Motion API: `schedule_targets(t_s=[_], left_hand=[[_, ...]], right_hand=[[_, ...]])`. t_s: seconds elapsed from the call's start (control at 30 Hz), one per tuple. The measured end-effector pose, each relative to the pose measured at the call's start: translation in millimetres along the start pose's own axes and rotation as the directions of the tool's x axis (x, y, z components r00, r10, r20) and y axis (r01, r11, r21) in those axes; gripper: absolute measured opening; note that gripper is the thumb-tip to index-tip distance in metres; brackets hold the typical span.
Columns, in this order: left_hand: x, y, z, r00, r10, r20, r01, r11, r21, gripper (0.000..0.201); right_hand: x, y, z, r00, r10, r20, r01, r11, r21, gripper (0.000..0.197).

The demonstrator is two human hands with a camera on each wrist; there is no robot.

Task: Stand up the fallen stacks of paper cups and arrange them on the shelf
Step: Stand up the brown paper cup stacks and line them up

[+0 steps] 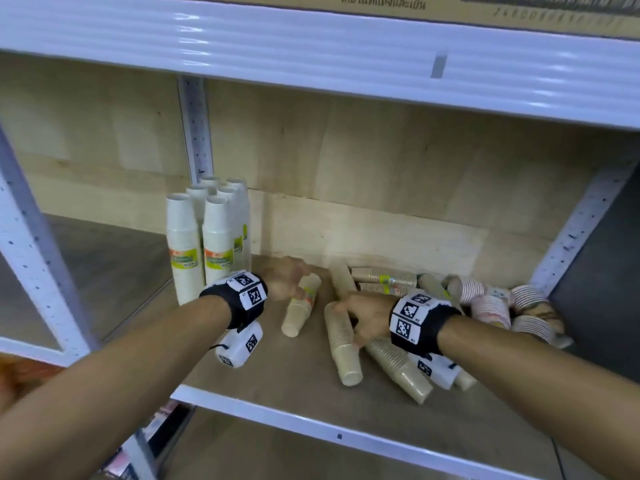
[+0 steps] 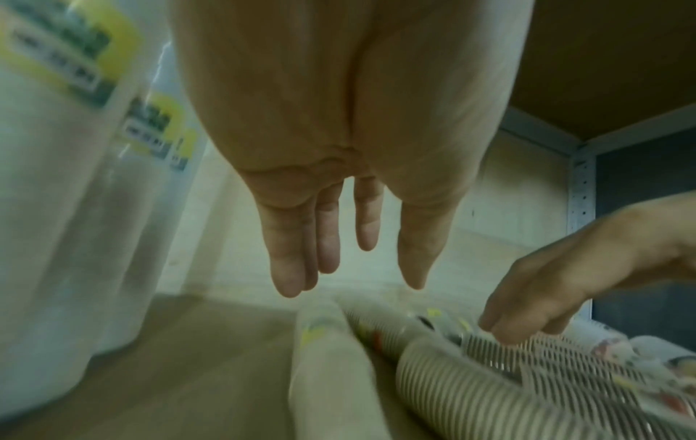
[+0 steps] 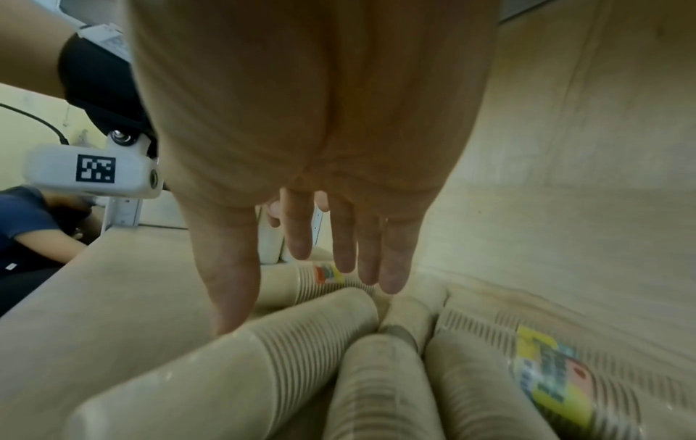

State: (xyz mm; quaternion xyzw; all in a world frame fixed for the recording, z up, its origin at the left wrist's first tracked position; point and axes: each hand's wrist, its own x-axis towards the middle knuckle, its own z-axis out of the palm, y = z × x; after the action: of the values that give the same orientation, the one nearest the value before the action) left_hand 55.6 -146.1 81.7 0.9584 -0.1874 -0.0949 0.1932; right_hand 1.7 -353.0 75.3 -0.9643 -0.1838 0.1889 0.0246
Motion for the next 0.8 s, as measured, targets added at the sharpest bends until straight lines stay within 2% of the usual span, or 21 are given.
schedule_targets(t_s=[0.1,0.2,0.47,0.57,0.8], left_hand=[[3,-12,23,0.998,-0.038,0.053,0.04,0.999,-0.036,0.065],[5,-18,38,0.997,-0.059,0.047,0.06,0.998,-0.01,0.064],[7,-22,62,0.993,-0.116,0.017,0.117,0.988,-0.097,0.076],[5,-22,68,0.993,-0.117,0.006,0.117,0.991,-0.061,0.08],[0,-27,69,0.992,-0.115,-0.049,0.116,0.993,0.017,0.074]], right_hand=[[-2,5,16,1.0,-0.014,-0.011,0.013,1.0,-0.019,0.078],[-2,8,27,0.999,-0.047,0.002,0.047,0.999,-0.024,0.077],[0,8,38,0.996,-0.085,-0.014,0.084,0.994,-0.073,0.074],[4,8,38,0.994,-0.108,-0.02,0.106,0.992,-0.068,0.072],[19,-3,45,0.984,-0.146,-0.106,0.136,0.986,-0.097,0.068]])
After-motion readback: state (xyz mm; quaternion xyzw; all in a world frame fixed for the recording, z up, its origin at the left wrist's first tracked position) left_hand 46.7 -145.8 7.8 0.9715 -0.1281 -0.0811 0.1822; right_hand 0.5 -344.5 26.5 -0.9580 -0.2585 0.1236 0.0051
